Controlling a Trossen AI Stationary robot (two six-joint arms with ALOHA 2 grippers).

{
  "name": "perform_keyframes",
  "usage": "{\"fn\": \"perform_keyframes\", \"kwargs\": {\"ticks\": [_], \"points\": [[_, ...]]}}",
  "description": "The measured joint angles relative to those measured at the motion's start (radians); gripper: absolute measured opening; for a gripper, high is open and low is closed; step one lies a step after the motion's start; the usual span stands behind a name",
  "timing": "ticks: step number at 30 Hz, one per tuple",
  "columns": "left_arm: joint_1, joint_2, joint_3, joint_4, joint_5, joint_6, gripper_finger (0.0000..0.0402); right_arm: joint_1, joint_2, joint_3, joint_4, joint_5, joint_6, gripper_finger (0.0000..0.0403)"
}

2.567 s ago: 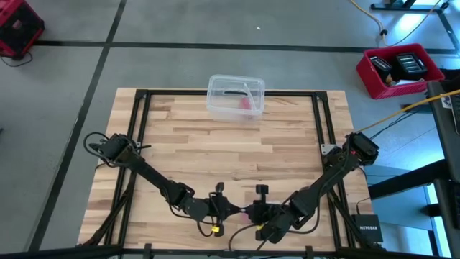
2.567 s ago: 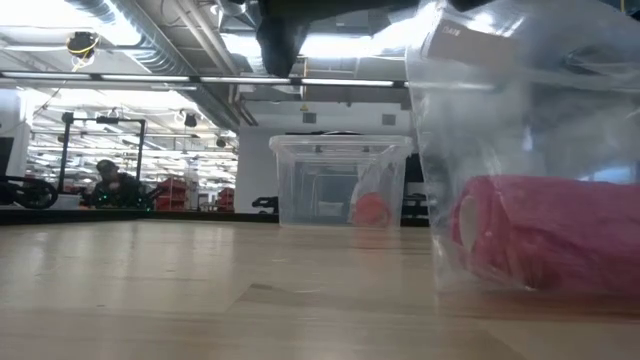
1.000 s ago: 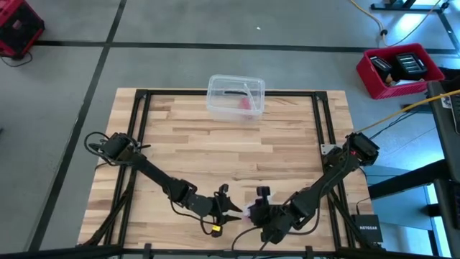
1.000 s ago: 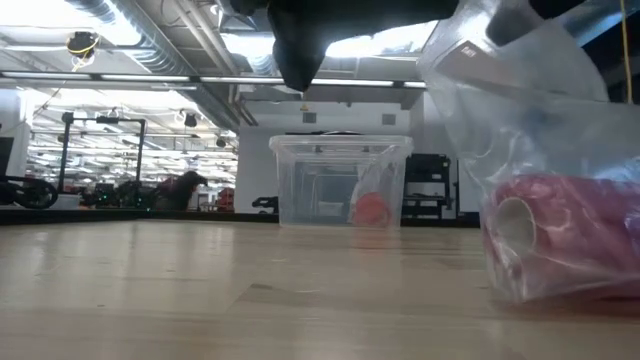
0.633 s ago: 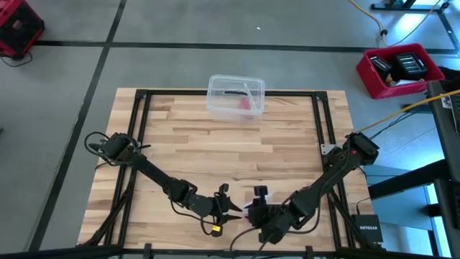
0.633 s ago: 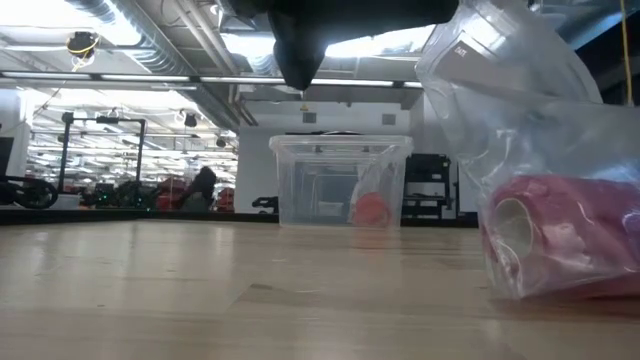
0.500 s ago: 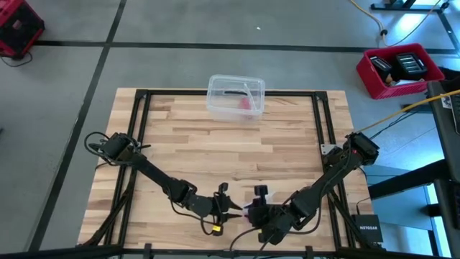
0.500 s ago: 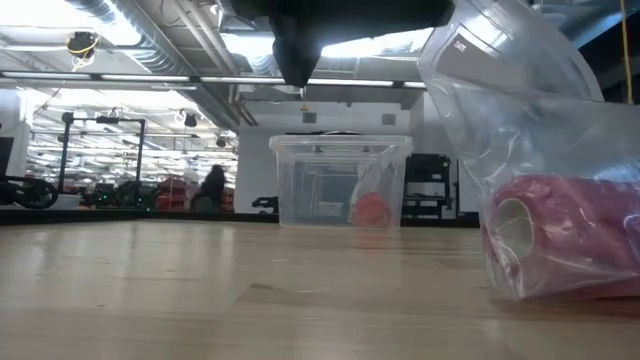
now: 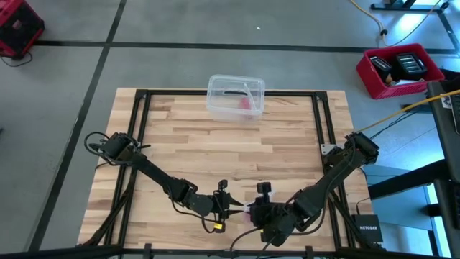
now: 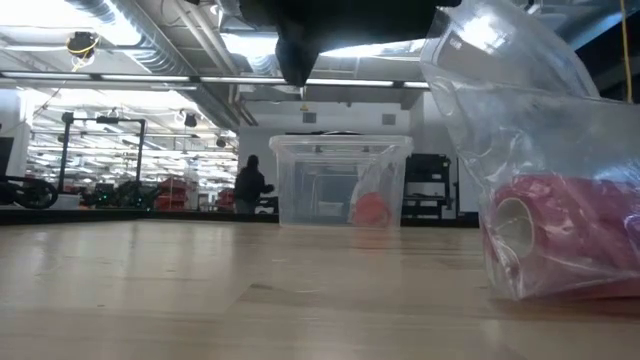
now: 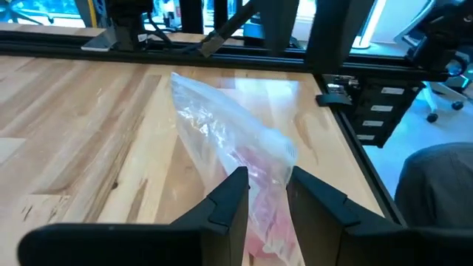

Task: Roll bandage
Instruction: Close the transparent zip bag

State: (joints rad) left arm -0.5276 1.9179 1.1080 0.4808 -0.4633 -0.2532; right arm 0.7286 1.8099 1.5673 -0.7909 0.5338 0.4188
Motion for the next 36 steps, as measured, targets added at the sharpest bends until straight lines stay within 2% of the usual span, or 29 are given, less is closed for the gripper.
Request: {"fn": "perform_keyframes", "kwargs": {"ticks": [11, 22, 28, 36], "points": [[0.006, 0.0, 0.0, 0.006, -0.08, -0.044, 0.0085, 0.054, -0.001, 0.054, -0.122, 0.067, 0.078, 0.009], [0.003, 0.023, 0.002, -0.007, -0.072, -0.087, 0.0045, 0.077, -0.001, 0.039, -0.132, 0.135, 0.125, 0.009], [0.004, 0.022, 0.002, 0.006, -0.08, -0.074, 0.0005, 0.077, -0.001, -0.004, -0.116, 0.148, 0.151, 0.009], [-0.022, -0.023, 0.002, -0.002, -0.081, 0.024, 0.0001, 0.062, 0.001, -0.058, 0.027, 0.129, 0.031, 0.009]]}}
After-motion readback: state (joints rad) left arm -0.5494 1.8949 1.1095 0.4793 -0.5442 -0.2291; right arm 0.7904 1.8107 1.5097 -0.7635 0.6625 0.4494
